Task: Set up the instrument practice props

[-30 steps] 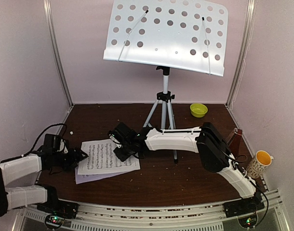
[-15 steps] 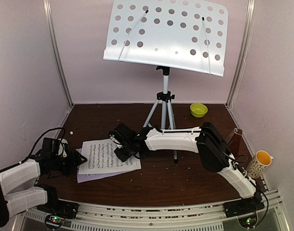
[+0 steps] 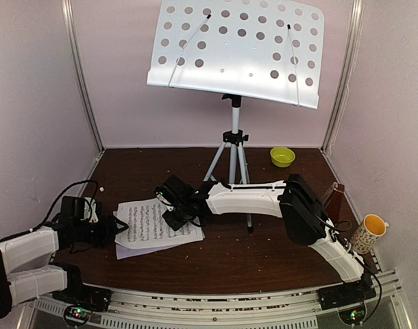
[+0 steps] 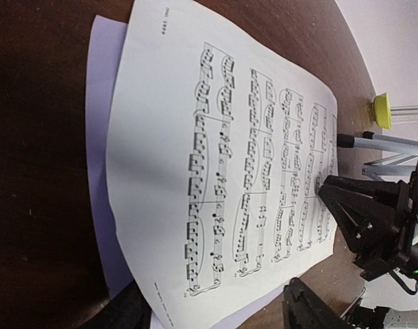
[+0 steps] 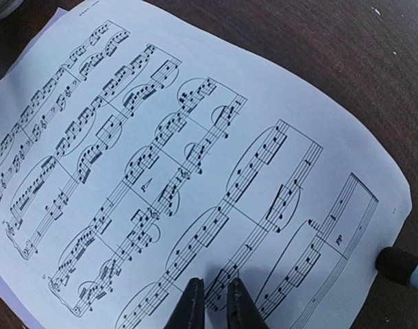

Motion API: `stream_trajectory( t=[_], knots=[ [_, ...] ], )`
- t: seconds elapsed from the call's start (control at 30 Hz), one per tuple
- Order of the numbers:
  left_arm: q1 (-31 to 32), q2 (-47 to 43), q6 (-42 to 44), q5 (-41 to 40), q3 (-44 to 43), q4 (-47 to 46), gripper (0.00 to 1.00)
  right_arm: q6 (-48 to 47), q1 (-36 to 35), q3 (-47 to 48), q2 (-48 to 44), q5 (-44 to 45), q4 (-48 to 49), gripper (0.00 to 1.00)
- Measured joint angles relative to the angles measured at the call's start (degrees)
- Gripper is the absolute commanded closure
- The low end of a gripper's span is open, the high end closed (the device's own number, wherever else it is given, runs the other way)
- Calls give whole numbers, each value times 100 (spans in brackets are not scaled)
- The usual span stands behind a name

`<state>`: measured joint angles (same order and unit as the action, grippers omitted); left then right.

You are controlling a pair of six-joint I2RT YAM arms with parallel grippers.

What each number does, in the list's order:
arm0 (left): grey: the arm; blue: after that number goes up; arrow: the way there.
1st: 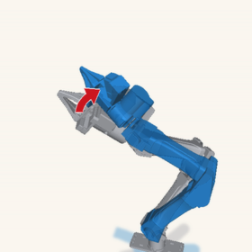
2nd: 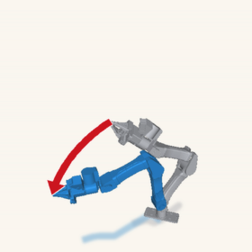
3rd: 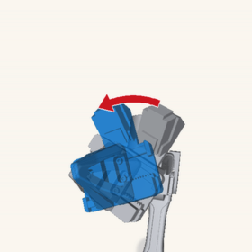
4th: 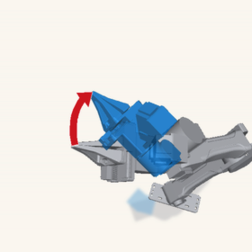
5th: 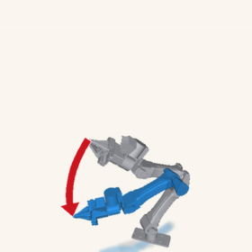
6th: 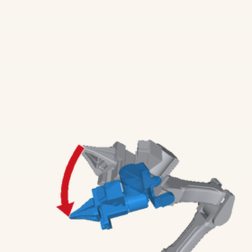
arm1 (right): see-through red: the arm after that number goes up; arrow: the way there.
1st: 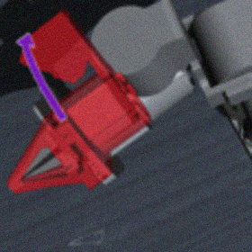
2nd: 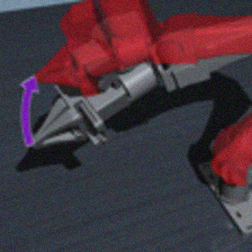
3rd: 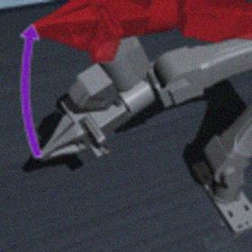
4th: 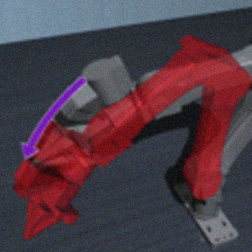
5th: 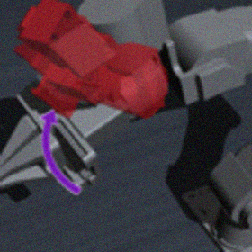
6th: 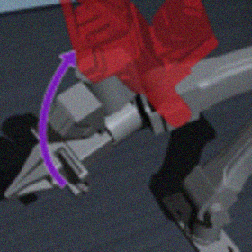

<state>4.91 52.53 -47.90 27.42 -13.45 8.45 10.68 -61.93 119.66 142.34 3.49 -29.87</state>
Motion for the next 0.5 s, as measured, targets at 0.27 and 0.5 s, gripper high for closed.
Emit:
stream_trajectory(
  t=[0.27, 0.5],
  knots=[
    [0, 114, 4, 87, 0, -138, 44, 0, 0, 0, 0, 0, -15, 86],
    [0, 658, -190, 17, 2, -286, 65, -7, 0, -7, 0, -4, 0, 84]
  ],
)
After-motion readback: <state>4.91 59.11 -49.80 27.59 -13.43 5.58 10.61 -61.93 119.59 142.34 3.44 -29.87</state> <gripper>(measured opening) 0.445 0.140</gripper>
